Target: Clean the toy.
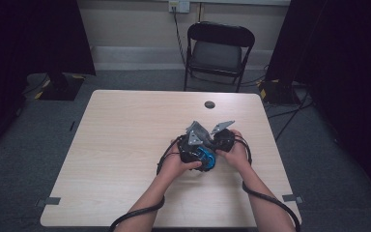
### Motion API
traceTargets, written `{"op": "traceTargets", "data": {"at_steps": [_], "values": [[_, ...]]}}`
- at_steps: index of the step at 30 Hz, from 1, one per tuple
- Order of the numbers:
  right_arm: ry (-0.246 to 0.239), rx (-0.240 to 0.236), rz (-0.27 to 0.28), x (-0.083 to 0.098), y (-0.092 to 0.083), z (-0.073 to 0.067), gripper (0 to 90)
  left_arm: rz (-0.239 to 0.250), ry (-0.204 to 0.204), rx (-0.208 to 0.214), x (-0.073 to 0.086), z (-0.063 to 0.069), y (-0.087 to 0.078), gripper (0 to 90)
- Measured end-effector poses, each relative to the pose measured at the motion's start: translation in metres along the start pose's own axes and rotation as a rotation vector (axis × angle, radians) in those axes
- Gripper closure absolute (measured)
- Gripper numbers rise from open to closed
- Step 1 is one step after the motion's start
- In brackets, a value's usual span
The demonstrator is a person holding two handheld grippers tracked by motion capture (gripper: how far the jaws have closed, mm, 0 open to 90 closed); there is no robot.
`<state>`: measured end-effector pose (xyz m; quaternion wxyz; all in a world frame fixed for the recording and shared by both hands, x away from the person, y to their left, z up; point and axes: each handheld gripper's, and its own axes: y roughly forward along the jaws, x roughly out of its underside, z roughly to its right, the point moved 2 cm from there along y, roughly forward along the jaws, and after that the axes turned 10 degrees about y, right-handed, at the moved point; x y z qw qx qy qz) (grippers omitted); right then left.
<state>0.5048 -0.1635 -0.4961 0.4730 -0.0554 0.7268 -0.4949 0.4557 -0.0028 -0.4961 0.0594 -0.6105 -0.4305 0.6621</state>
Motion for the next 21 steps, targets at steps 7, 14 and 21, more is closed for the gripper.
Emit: {"op": "traceTargets", "data": {"at_steps": [7, 14, 21], "values": [[-0.018, -0.020, 0.000, 0.008, -0.008, 0.002, 77.1, -0.005, 0.011, 0.001, -0.001, 0.002, 0.001, 0.1], [-0.021, -0.020, -0.004, 0.016, -0.015, 0.004, 77.0, -0.009, 0.022, 0.000, -0.002, 0.004, 0.002, 0.1], [-0.037, -0.031, -0.007, 0.021, -0.020, 0.005, 77.0, -0.003, 0.010, 0.014, -0.002, 0.004, 0.001, 0.1]]}}
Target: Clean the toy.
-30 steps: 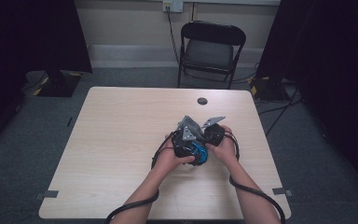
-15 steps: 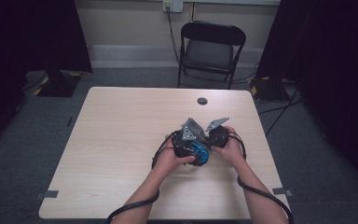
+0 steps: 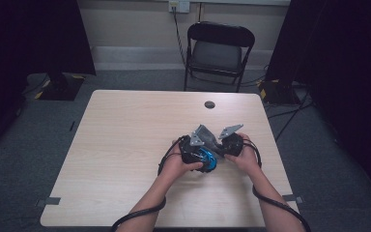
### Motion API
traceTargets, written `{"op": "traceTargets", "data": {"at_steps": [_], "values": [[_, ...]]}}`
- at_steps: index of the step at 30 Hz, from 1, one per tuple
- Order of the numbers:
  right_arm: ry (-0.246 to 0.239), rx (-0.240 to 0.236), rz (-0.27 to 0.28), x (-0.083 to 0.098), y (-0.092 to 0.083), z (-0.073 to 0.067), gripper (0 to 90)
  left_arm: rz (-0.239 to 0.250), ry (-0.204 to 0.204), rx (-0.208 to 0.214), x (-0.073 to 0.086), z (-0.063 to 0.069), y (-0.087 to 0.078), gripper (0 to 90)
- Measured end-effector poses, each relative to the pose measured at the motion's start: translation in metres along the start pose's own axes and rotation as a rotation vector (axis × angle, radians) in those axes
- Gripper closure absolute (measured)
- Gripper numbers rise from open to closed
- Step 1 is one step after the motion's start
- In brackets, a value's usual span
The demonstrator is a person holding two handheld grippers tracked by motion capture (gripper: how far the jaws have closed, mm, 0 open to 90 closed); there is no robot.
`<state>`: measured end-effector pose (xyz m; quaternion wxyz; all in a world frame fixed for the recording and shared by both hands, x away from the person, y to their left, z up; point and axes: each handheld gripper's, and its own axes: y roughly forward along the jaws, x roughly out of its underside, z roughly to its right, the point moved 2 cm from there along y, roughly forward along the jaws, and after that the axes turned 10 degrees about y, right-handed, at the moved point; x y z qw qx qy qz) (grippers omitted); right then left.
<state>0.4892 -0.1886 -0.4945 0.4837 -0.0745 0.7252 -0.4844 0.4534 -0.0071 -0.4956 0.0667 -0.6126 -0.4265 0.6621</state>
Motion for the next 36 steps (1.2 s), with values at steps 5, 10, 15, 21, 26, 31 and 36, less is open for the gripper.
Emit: {"op": "traceTargets", "data": {"at_steps": [5, 10, 15, 21, 26, 31, 36], "values": [[-0.007, 0.002, -0.004, 0.006, -0.005, 0.001, 76.9, -0.012, 0.019, -0.010, 0.000, 0.001, 0.000, 0.1], [-0.014, 0.006, -0.002, 0.013, -0.011, 0.000, 76.8, -0.008, 0.012, -0.011, 0.000, 0.001, 0.000, 0.1], [-0.032, 0.018, -0.004, 0.021, -0.018, -0.004, 76.7, -0.009, 0.005, -0.010, 0.000, 0.001, 0.000, 0.1], [-0.019, 0.028, -0.006, 0.030, -0.027, -0.009, 76.7, -0.012, 0.009, -0.011, -0.001, 0.001, 0.001, 0.0], [-0.011, 0.024, -0.005, 0.039, -0.033, -0.013, 76.7, -0.008, 0.000, -0.010, -0.001, 0.001, 0.001, 0.0], [0.002, 0.023, -0.004, 0.047, -0.039, -0.019, 76.7, -0.008, 0.005, -0.011, -0.001, 0.001, 0.001, 0.1], [0.022, 0.019, -0.008, 0.055, -0.046, -0.024, 76.6, -0.015, 0.005, -0.010, -0.001, 0.001, 0.000, 0.0]]}}
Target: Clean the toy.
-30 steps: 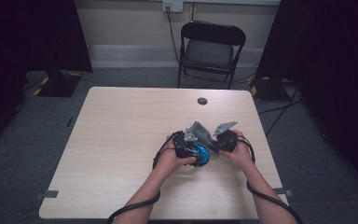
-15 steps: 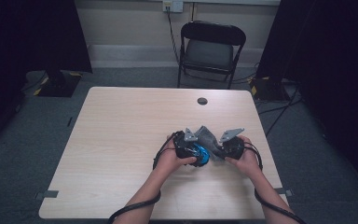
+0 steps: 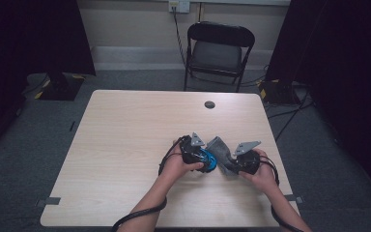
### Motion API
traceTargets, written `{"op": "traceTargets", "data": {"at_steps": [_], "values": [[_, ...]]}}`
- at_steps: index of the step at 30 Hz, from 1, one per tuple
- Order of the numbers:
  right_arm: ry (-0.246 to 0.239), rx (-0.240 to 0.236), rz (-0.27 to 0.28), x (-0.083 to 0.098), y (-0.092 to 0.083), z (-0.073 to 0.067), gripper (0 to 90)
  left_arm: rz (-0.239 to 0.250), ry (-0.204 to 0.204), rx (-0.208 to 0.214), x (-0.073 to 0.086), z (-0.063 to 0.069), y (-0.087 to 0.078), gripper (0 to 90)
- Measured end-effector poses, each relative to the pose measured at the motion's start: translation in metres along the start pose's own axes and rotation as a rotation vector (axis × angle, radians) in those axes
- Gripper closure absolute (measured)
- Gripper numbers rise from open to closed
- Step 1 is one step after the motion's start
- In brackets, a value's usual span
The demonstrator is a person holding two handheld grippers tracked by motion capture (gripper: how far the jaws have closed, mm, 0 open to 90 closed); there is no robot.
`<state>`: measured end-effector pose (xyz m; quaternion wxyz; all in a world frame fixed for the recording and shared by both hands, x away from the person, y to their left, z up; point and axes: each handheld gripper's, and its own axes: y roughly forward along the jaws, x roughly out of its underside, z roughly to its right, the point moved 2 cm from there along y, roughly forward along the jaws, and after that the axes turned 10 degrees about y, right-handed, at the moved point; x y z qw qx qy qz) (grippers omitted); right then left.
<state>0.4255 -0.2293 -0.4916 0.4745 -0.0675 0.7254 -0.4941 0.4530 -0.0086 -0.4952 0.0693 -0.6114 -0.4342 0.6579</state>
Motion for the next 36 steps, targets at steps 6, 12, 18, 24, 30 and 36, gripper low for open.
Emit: {"op": "traceTargets", "data": {"at_steps": [6, 12, 18, 24, 30, 36], "values": [[0.021, -0.020, 0.002, 0.010, -0.007, -0.006, 76.6, -0.001, 0.000, 0.000, 0.000, 0.000, 0.000, 0.0], [0.017, -0.038, -0.005, 0.019, -0.015, -0.012, 76.6, 0.000, -0.003, -0.001, 0.000, 0.000, 0.000, 0.0], [0.026, -0.055, 0.000, 0.028, -0.021, -0.015, 76.5, 0.002, -0.006, -0.001, 0.000, 0.000, 0.000, 0.0], [0.032, -0.064, -0.009, 0.036, -0.029, -0.017, 76.4, 0.004, -0.006, 0.000, 0.000, 0.000, 0.000, 0.0], [0.089, -0.078, 0.017, 0.044, -0.043, -0.014, 76.5, 0.006, -0.008, 0.000, 0.000, 0.000, 0.000, 0.0], [0.167, -0.087, 0.080, 0.045, -0.055, -0.003, 76.5, 0.007, 0.000, 0.000, 0.001, 0.000, 0.000, 0.0]]}}
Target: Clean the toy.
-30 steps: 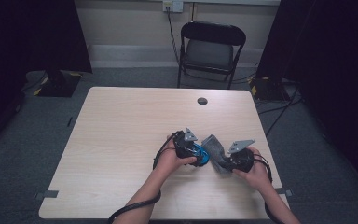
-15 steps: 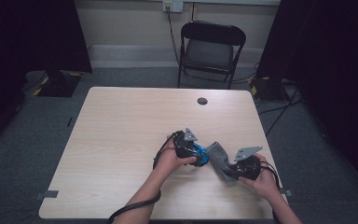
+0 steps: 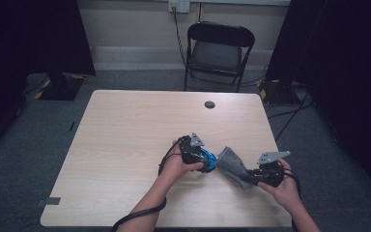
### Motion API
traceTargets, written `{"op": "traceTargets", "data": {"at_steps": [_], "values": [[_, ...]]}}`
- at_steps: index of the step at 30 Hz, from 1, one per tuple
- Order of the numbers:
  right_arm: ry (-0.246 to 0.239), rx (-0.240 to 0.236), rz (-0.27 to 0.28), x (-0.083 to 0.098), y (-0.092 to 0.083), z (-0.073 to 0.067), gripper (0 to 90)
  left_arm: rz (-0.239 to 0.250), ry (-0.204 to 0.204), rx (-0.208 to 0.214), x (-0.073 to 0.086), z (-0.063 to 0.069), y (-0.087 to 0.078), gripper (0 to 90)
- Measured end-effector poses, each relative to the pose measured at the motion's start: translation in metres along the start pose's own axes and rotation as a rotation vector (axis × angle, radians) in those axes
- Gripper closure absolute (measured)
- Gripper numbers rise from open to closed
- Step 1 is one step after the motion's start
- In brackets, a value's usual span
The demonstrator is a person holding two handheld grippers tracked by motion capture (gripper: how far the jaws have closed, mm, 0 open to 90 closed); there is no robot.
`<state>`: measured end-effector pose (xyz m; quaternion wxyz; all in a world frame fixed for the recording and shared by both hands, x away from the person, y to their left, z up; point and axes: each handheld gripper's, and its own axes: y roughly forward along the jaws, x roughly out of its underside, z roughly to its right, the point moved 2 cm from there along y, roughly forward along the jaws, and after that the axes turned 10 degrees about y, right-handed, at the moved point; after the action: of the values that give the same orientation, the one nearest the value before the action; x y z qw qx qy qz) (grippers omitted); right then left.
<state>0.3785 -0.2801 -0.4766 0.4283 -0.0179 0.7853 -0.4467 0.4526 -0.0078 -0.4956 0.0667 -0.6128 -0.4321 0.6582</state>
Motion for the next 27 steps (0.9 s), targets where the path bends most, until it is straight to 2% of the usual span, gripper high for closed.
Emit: {"op": "traceTargets", "data": {"at_steps": [3, 5, 8, 12, 14, 19, 27], "values": [[0.015, 0.029, 0.015, -0.008, -0.004, 0.005, 76.6, 0.003, -0.008, 0.002, 0.000, 0.000, 0.000, 0.0], [0.027, 0.047, 0.048, -0.014, -0.006, 0.009, 76.6, 0.001, -0.005, 0.001, 0.000, 0.000, 0.000, 0.0], [0.046, 0.078, 0.064, -0.025, -0.004, 0.016, 76.6, 0.000, 0.002, 0.003, 0.000, 0.000, 0.000, 0.0], [0.070, 0.092, 0.089, -0.042, 0.001, 0.025, 76.6, 0.000, -0.001, 0.004, 0.000, 0.000, 0.000, 0.0], [0.064, 0.108, 0.100, -0.051, 0.003, 0.028, 76.6, -0.001, -0.001, 0.004, 0.000, 0.000, 0.000, 0.0], [0.049, 0.112, 0.080, -0.071, 0.018, 0.032, 76.6, -0.003, 0.009, 0.002, 0.000, 0.000, 0.000, 0.0], [0.022, 0.112, 0.053, -0.094, 0.053, 0.032, 76.5, 0.001, 0.011, 0.003, 0.000, 0.000, 0.000, 0.0]]}}
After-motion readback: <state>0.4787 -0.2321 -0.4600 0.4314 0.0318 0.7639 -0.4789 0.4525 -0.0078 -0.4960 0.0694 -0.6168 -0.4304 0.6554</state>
